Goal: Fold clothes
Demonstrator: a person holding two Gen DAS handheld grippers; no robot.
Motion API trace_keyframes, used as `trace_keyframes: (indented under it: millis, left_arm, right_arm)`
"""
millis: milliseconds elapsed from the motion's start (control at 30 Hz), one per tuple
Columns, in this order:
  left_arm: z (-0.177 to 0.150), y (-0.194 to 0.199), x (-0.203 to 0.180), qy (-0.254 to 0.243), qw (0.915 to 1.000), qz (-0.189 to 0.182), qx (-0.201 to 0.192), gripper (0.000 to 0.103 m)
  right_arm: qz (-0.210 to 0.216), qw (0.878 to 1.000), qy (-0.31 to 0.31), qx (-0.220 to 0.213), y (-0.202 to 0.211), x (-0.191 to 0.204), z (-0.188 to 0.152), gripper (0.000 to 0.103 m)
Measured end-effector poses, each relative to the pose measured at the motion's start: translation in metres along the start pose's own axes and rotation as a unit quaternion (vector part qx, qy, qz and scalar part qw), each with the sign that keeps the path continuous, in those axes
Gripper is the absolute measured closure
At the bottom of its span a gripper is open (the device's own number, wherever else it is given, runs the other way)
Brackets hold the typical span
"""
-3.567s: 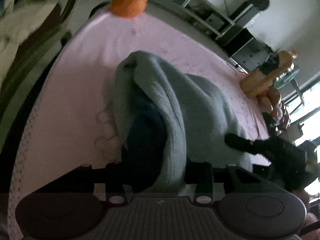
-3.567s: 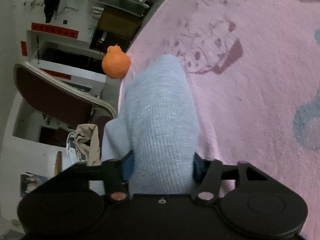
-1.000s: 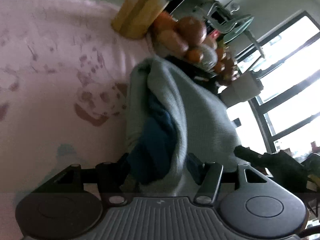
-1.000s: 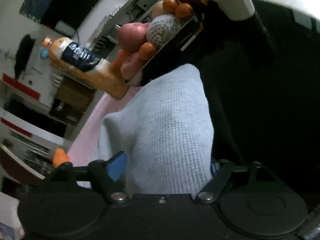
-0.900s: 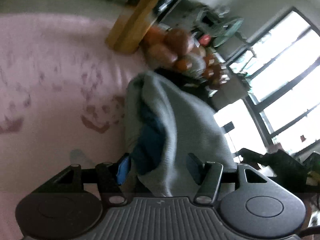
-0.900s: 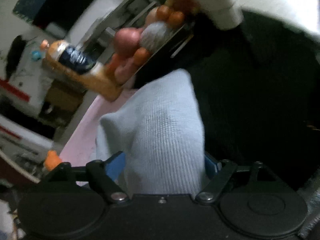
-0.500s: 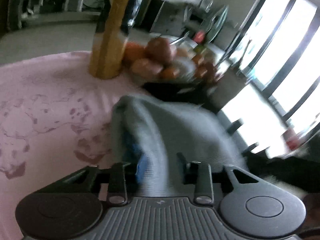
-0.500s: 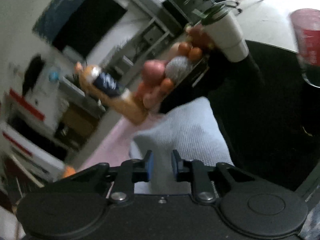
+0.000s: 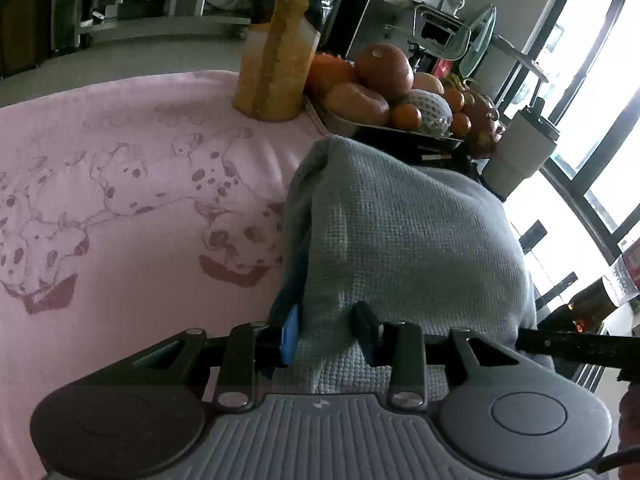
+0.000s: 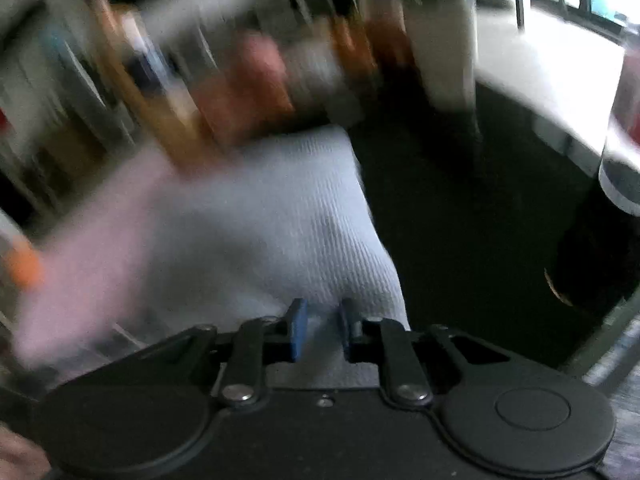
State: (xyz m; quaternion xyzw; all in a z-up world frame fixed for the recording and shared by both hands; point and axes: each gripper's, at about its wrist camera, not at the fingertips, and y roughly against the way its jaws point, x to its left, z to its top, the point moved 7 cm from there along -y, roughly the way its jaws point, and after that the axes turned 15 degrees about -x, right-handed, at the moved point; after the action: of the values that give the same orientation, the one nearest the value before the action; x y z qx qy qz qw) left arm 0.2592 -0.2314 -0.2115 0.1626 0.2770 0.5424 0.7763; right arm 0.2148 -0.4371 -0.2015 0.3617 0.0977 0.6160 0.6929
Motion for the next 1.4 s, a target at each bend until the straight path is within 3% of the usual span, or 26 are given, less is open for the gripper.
trace_keyframes:
  millis: [167,300,367,400,433,500,533,567,633,767,833,900,1067,1100,1133,1233,1300,1333,1400]
  left_arm:
    - [0.002,0.006,0.004,0.012,0.9999,-0.005,0.010,0.064]
    - [0.032,0.022,-0.006,0.007,0.9988,-0.049,0.002,0.073]
    - [0.054,0.025,-0.015,0.001,0.9981,-0.058,-0.023,0.071]
    - [0.060,0.019,-0.019,-0.004,0.9984,-0.050,-0.028,0.066]
    - [0.064,0.009,-0.021,-0.012,0.9990,-0.034,-0.027,0.064]
    - [0.067,-0.014,-0.023,-0.025,0.9996,-0.002,-0.017,0.068]
    - [0.062,-0.029,-0.020,-0.028,0.9995,0.015,-0.001,0.069]
    - [0.056,-0.042,-0.015,-0.025,0.9992,0.027,0.014,0.067]
    - [0.041,-0.060,-0.004,-0.008,0.9983,0.046,0.036,0.062]
    - [0.027,-0.060,0.020,0.046,0.9976,0.044,0.028,0.053]
    - [0.027,-0.059,0.025,0.047,0.9975,0.044,0.029,0.048]
    - [0.032,-0.057,0.020,0.032,0.9979,0.047,0.032,0.049]
    - [0.043,-0.011,0.002,-0.008,0.9994,0.035,0.000,0.056]
    - [0.041,-0.001,-0.002,-0.012,0.9995,0.029,-0.005,0.056]
    - [0.039,0.008,-0.005,-0.017,0.9995,0.023,-0.011,0.056]
    - [0.026,0.017,-0.009,-0.037,0.9989,0.029,-0.008,0.055]
    - [0.013,0.011,-0.007,-0.054,0.9974,0.048,0.004,0.054]
    - [0.006,0.009,-0.006,-0.062,0.9963,0.058,0.010,0.048]
    - [0.002,0.006,-0.002,-0.053,0.9966,0.062,0.008,0.046]
  right_arm:
    - [0.003,1.000,-0.003,-0.022,0.021,0.004,0.006,0.087]
    - [0.024,0.996,-0.038,-0.073,0.044,0.002,0.024,0.081]
    - [0.040,0.989,-0.094,-0.107,0.048,-0.008,0.041,0.071]
    - [0.047,0.983,-0.131,-0.119,0.047,-0.013,0.050,0.059]
    - [0.054,0.977,-0.162,-0.126,0.043,-0.017,0.057,0.057]
    - [0.059,0.972,-0.194,-0.122,0.023,-0.020,0.067,0.063]
    - [0.058,0.972,-0.195,-0.119,0.012,-0.018,0.069,0.078]
    - [0.058,0.973,-0.190,-0.117,0.002,-0.015,0.071,0.085]
    - [0.048,0.981,-0.152,-0.114,-0.018,-0.006,0.073,0.087]
    - [0.031,0.994,-0.087,-0.057,-0.053,0.014,0.057,0.086]
    - [0.025,0.998,-0.049,-0.027,-0.062,0.026,0.047,0.086]
    - [0.017,0.999,-0.035,-0.032,-0.063,0.030,0.046,0.086]
    - [0.029,0.996,-0.060,-0.060,-0.020,0.016,0.053,0.084]
    - [0.030,0.996,-0.059,-0.062,-0.003,0.016,0.051,0.075]
    - [0.028,0.996,-0.053,-0.065,0.012,0.017,0.049,0.073]
    - [-0.001,0.997,-0.006,-0.078,0.037,0.024,0.034,0.073]
    - [-0.037,0.996,0.034,-0.068,0.039,0.029,0.021,0.073]
    - [-0.053,0.996,0.051,-0.060,0.036,0.031,0.013,0.073]
    - [-0.060,0.994,0.077,-0.047,0.030,0.037,0.003,0.073]
